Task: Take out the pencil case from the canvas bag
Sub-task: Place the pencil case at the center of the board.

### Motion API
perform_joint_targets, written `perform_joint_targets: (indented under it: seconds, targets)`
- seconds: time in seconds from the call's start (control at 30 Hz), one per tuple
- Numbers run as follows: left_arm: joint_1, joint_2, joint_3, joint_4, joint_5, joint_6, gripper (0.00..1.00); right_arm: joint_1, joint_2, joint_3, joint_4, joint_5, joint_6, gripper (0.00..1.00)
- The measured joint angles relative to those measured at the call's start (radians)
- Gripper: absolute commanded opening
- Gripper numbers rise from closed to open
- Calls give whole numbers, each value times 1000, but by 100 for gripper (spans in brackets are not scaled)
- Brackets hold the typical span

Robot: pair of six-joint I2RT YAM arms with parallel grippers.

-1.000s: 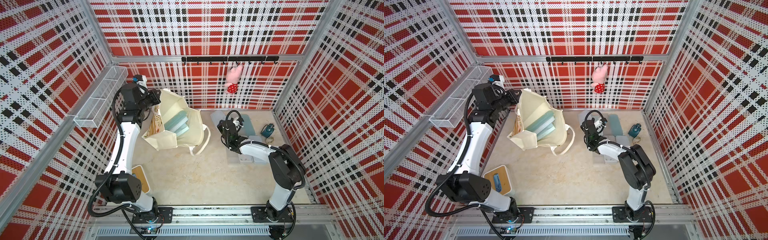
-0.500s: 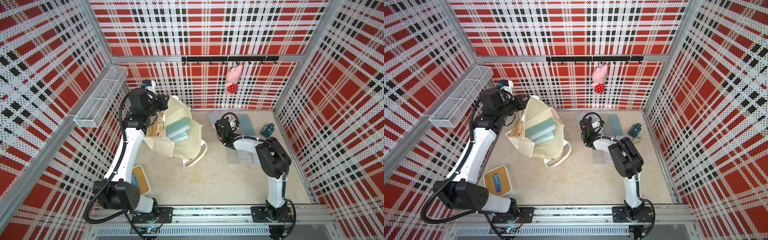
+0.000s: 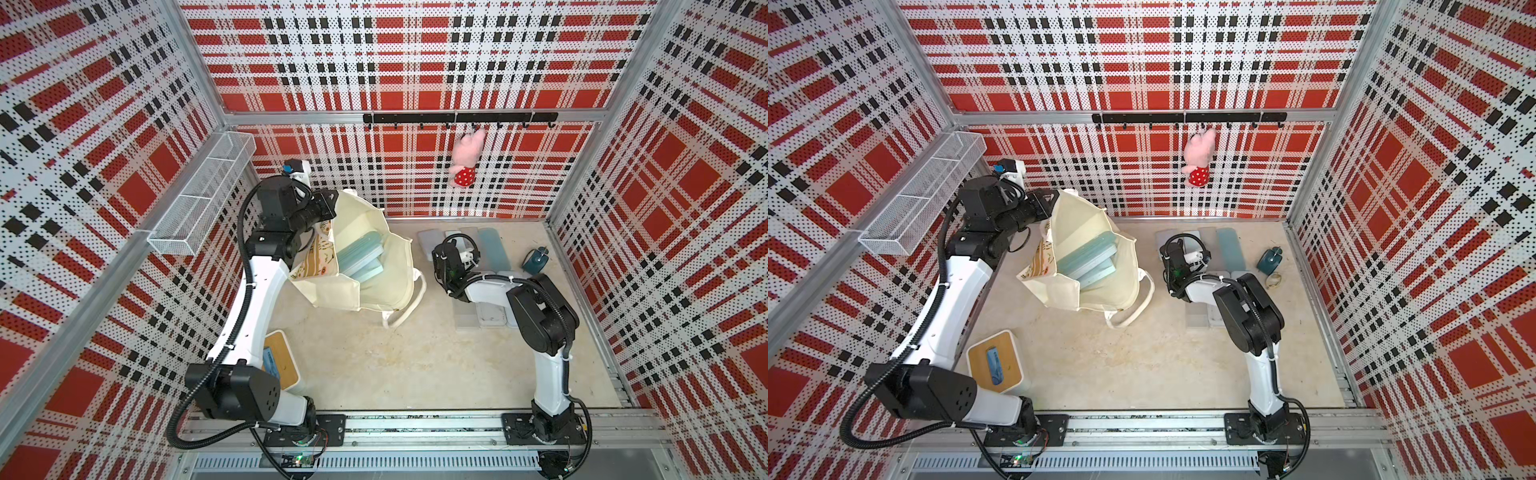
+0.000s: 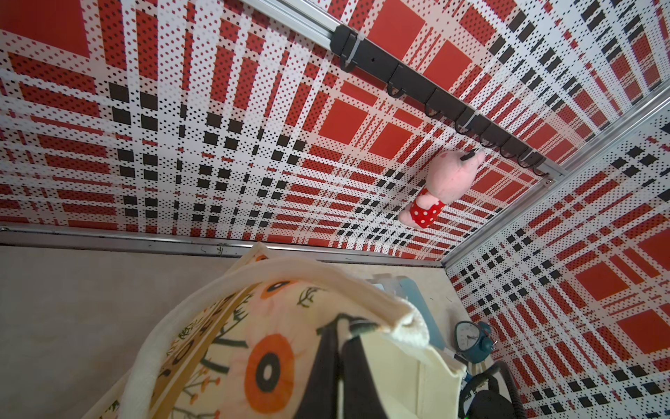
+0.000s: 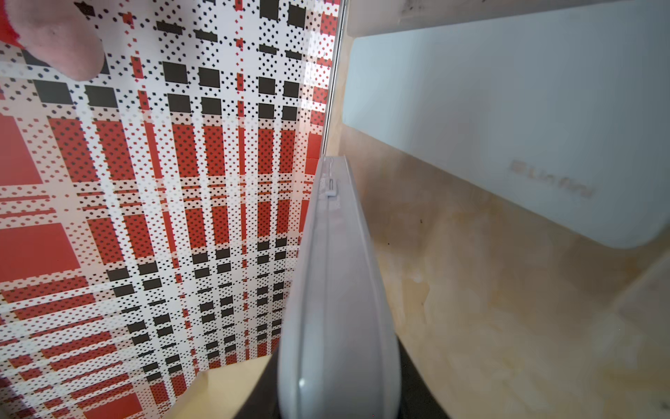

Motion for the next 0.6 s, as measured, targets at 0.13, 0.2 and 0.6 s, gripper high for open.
perform_joint_targets:
  seconds: [0.13, 0.2, 0.6]
  targets:
    - [0, 0, 0, 0, -1, 0, 0, 0, 0, -21, 7, 6, 7, 68]
    - [0, 0, 0, 0, -1, 0, 0, 0, 0, -39, 23, 4, 1, 73]
    - [12, -3, -28, 0, -30, -1, 0, 21, -120, -185, 7, 19, -86, 86]
